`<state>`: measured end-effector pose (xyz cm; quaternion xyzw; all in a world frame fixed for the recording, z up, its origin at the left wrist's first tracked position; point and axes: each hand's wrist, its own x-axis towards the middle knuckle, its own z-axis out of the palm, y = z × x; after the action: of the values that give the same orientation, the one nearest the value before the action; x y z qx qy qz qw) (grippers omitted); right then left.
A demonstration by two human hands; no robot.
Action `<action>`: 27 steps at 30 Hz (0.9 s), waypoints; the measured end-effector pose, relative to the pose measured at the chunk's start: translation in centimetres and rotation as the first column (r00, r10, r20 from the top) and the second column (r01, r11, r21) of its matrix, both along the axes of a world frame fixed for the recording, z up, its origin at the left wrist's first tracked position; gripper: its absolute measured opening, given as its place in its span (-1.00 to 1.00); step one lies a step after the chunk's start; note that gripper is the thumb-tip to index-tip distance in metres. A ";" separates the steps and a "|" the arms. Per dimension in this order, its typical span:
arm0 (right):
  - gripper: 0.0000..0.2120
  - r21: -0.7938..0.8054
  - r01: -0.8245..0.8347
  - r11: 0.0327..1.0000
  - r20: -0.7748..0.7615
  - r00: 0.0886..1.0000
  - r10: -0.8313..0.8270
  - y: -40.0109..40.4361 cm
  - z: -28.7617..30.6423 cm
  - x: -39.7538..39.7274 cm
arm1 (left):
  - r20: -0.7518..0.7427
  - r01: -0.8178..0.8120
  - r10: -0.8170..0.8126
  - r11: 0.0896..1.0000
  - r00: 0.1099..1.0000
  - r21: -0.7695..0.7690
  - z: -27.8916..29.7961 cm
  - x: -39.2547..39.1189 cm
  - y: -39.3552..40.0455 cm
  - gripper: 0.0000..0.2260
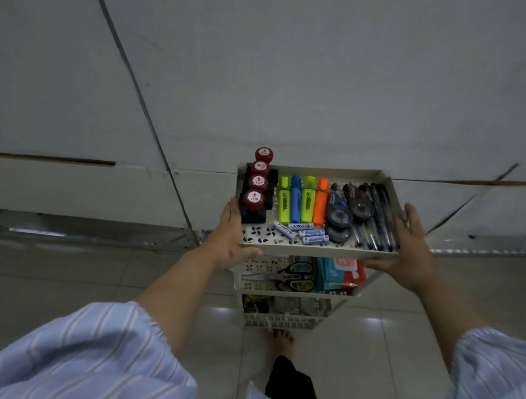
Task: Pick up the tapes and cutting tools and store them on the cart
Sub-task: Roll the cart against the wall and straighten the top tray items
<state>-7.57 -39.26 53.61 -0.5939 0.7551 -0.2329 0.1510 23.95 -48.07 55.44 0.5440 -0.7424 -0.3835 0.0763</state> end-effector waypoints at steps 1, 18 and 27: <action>0.11 -0.012 -0.009 1.000 -0.005 1.000 0.009 -0.2 0.0 0.0 | -0.002 -0.008 0.008 1.000 1.000 -0.008 0.0 0.1 -0.2 0.05; 0.21 0.046 -0.042 0.998 0.250 0.968 0.029 1.5 1.0 -2.5 | -0.152 -0.136 0.134 0.991 0.979 0.002 -1.1 -2.1 4.2 0.01; 0.04 -0.026 -0.062 0.998 0.428 0.901 0.068 5.5 1.8 -4.2 | -0.131 -0.099 0.107 0.993 0.986 0.067 -1.4 -4.4 6.5 0.11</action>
<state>-11.76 -33.81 55.42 -0.5540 0.6819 -0.3569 0.3175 19.56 -41.60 54.07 0.5567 -0.6944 -0.4372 0.1295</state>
